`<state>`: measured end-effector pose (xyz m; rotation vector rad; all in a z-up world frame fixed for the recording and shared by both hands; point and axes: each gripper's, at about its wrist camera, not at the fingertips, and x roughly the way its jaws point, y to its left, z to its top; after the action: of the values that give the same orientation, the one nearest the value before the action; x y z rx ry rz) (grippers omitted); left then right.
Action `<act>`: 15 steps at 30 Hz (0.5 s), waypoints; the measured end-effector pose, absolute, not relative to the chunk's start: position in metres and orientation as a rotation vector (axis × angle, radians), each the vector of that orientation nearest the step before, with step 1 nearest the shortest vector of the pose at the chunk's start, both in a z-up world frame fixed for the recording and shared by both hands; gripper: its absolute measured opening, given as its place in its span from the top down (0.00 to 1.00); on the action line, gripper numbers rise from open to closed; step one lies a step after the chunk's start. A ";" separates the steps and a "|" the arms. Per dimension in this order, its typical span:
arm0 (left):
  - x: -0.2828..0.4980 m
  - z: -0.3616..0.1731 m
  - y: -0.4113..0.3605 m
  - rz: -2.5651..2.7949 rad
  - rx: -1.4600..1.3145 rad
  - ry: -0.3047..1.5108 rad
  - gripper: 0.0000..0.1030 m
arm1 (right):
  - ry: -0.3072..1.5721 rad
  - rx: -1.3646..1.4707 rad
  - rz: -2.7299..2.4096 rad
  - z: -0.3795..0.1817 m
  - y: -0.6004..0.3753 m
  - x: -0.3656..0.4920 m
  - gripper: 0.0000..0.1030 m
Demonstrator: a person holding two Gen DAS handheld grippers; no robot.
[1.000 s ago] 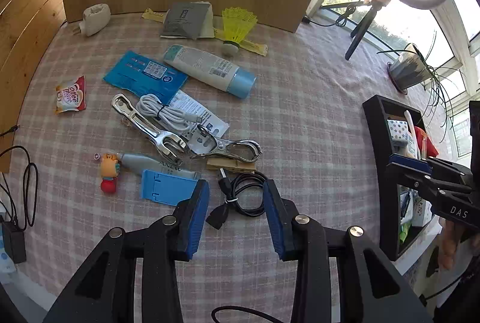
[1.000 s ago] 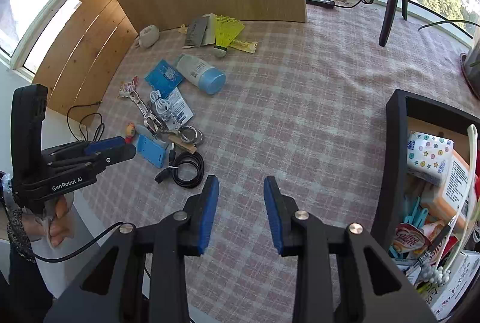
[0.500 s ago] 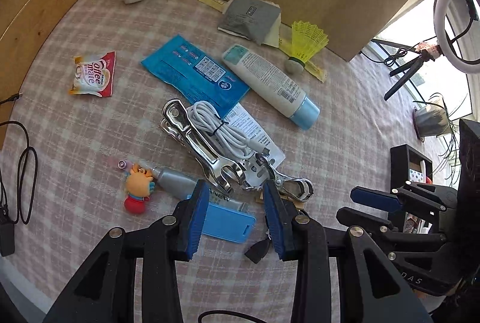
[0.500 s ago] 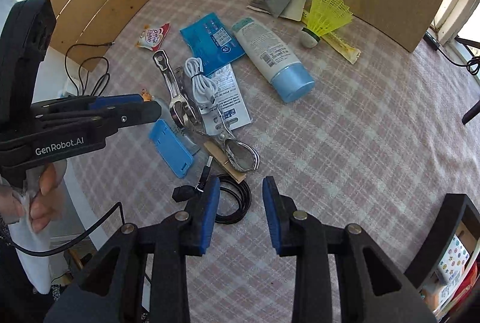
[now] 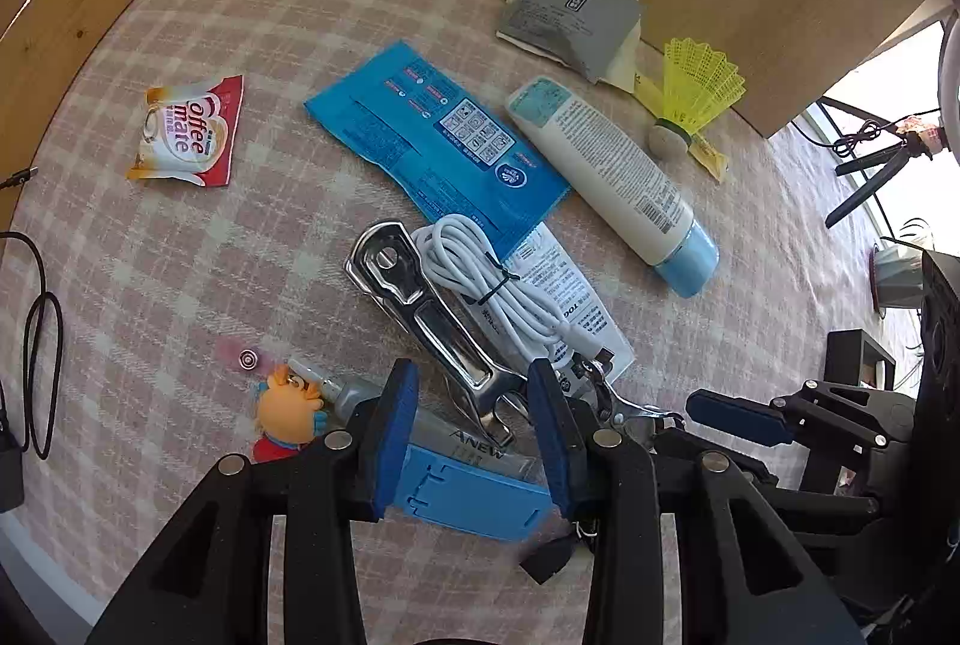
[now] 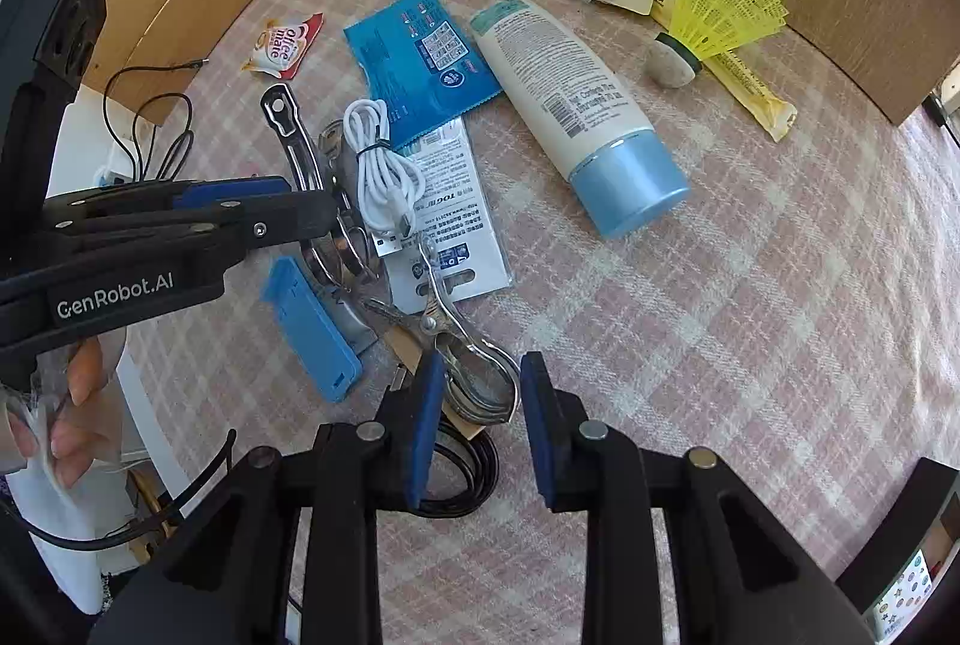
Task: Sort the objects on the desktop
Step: 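Grasp the metal clip with the left gripper while the right gripper grasps another clip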
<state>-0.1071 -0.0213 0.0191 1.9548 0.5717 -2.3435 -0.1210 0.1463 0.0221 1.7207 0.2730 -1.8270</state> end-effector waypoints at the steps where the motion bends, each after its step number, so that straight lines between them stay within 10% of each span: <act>1: -0.108 0.018 -0.022 -2.341 1.953 0.577 0.65 | 0.275 1.723 -1.825 0.020 0.145 -0.122 0.77; 15: -0.110 0.011 -0.017 -2.367 1.950 0.569 0.68 | 0.352 1.665 -1.854 0.016 0.136 -0.118 0.83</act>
<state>-0.1101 -0.0174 0.0114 1.9497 0.5691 -2.3665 -0.1176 0.1363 0.0157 1.6655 0.3521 -1.8535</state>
